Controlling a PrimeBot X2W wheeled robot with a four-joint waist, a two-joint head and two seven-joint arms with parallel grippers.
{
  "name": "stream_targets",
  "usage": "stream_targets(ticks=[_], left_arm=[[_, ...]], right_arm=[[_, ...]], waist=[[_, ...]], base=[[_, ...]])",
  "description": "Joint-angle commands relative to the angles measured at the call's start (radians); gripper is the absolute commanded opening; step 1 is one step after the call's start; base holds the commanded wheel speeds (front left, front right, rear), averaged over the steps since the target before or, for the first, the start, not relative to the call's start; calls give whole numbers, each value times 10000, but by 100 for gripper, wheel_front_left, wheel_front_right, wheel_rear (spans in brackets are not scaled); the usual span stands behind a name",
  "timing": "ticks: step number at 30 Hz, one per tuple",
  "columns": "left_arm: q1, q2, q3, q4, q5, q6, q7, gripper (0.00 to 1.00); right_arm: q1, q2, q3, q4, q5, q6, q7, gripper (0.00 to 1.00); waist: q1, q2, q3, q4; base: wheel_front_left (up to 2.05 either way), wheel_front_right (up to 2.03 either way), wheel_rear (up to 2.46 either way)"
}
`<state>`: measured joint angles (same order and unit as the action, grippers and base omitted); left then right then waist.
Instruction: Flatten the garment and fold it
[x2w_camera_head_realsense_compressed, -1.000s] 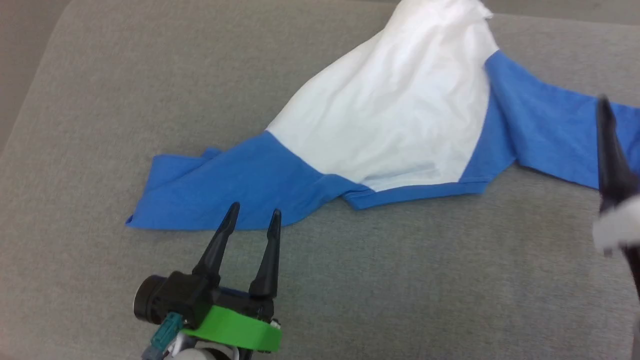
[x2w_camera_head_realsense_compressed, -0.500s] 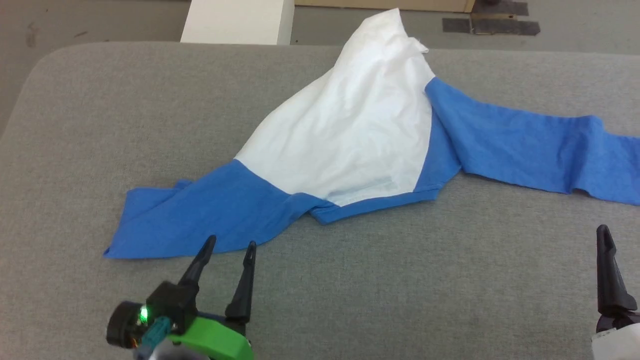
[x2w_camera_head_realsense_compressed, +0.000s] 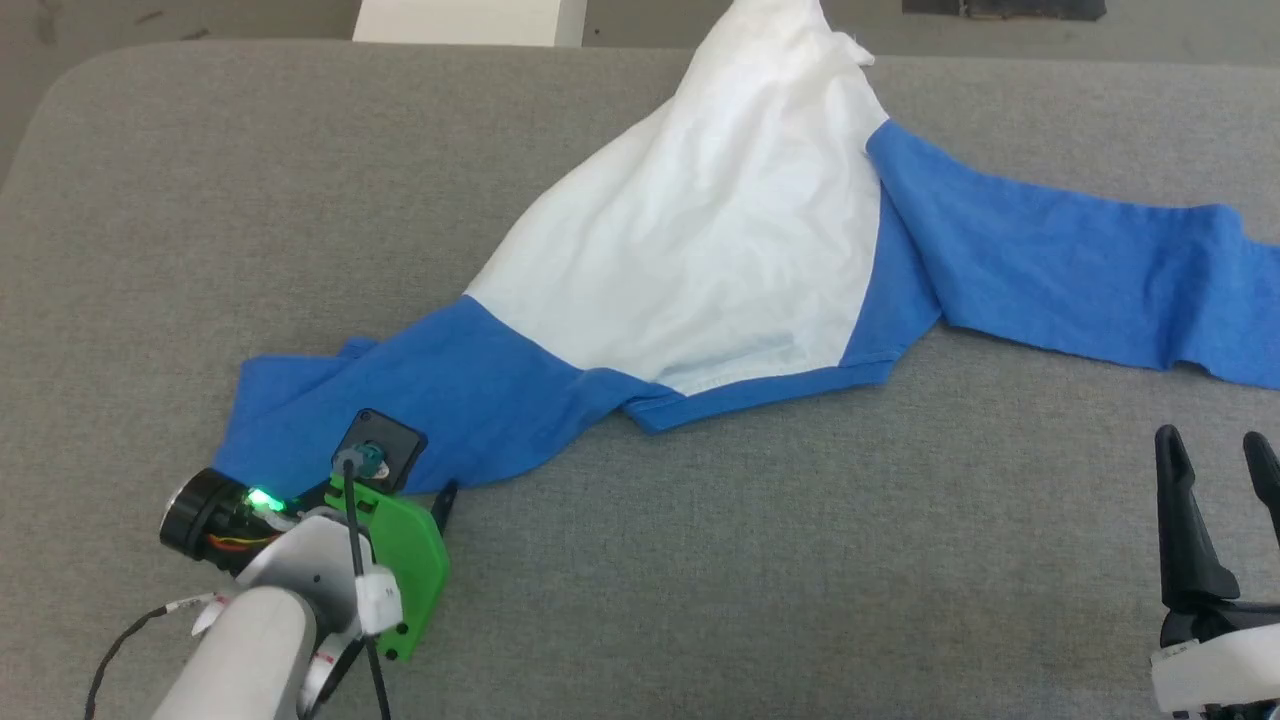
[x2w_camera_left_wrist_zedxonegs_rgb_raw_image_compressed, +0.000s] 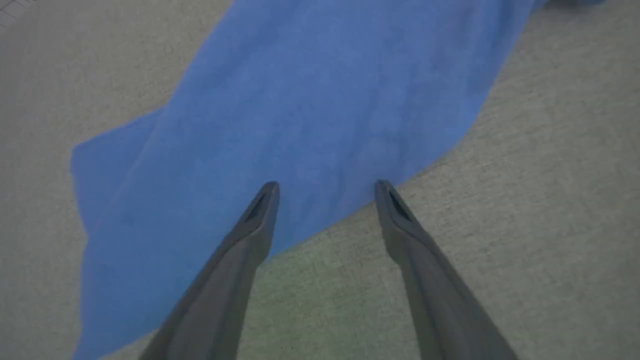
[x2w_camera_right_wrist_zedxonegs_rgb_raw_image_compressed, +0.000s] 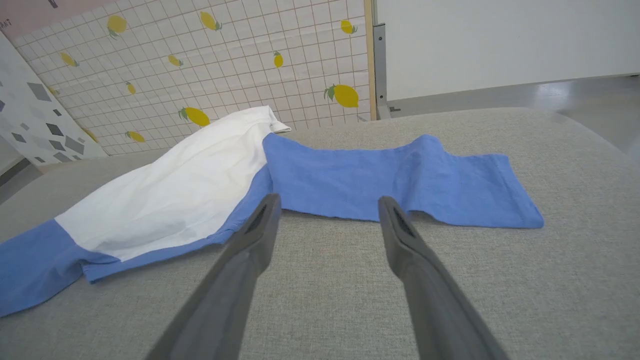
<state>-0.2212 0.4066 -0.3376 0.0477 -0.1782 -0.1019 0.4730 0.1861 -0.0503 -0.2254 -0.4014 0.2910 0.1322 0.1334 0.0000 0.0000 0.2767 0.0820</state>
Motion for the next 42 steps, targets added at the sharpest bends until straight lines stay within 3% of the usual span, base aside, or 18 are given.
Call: stream_targets(ticks=[1,3,4,5,6,11,15,20,23,25,27,29,30,36,42], left_arm=[[-269,91,-74,211,-189,-72,218,100],[-387,88,-166,500,-347,-118,321,100],[-430,79,-212,675,-407,-134,307,59],[-459,68,-258,796,-451,-149,228,33],[-478,33,-291,934,-526,-163,80,0],[-348,-31,-168,978,-956,-166,-588,0],[72,155,595,-36,-1367,238,-1142,0],[309,1000,1882,-1632,-1214,968,-1652,0],[277,1046,2206,-1764,-1269,1196,-1811,0],[255,999,2074,-1426,-1384,1094,-1649,0],[167,766,1942,-952,-1600,1025,-1613,13],[66,609,1792,-427,-1645,963,-1704,88],[-4,498,1765,-155,-1657,983,-1859,100],[-225,35,1844,347,-1478,1240,-3555,100],[515,-1019,2468,-1948,-1815,1872,-6152,100]], right_arm=[[-160,0,41,-63,-55,-15,32,100],[-183,0,64,-73,-58,-15,43,100],[-193,0,78,-73,-55,-15,49,100],[-201,0,90,-71,-54,-15,53,100],[-209,0,103,-65,-56,-15,60,100],[-243,1,116,-44,-64,-15,116,100],[-233,1,63,-72,-54,-15,144,100],[-206,1,6,-71,-43,-15,173,100],[-268,1,95,-64,-54,-15,233,100],[-332,1,174,-62,-72,-15,286,100],[-397,1,205,-61,-96,-15,316,100],[-451,1,219,-59,-128,-15,349,100],[-468,1,222,-58,-146,-15,372,100],[-499,1,271,-49,-186,-15,475,100],[-348,1,242,4,-93,-15,426,100]], waist=[[0,0,177,-108],[0,0,241,-156],[0,0,259,-181],[0,0,268,-199],[0,0,271,-219],[0,0,139,-253],[0,0,24,-244],[0,0,87,-148],[0,0,186,-122],[0,0,247,-130],[0,0,296,-143],[0,0,321,-159],[0,0,325,-166],[0,0,192,-226],[0,0,-85,-215]], base=[[0,0,0],[0,0,0],[0,0,0],[0,0,0],[0,0,0],[0,0,0],[0,0,0],[0,0,0],[0,0,0],[0,0,0],[0,0,0],[0,0,0],[0,0,0],[0,0,0],[0,0,0]])
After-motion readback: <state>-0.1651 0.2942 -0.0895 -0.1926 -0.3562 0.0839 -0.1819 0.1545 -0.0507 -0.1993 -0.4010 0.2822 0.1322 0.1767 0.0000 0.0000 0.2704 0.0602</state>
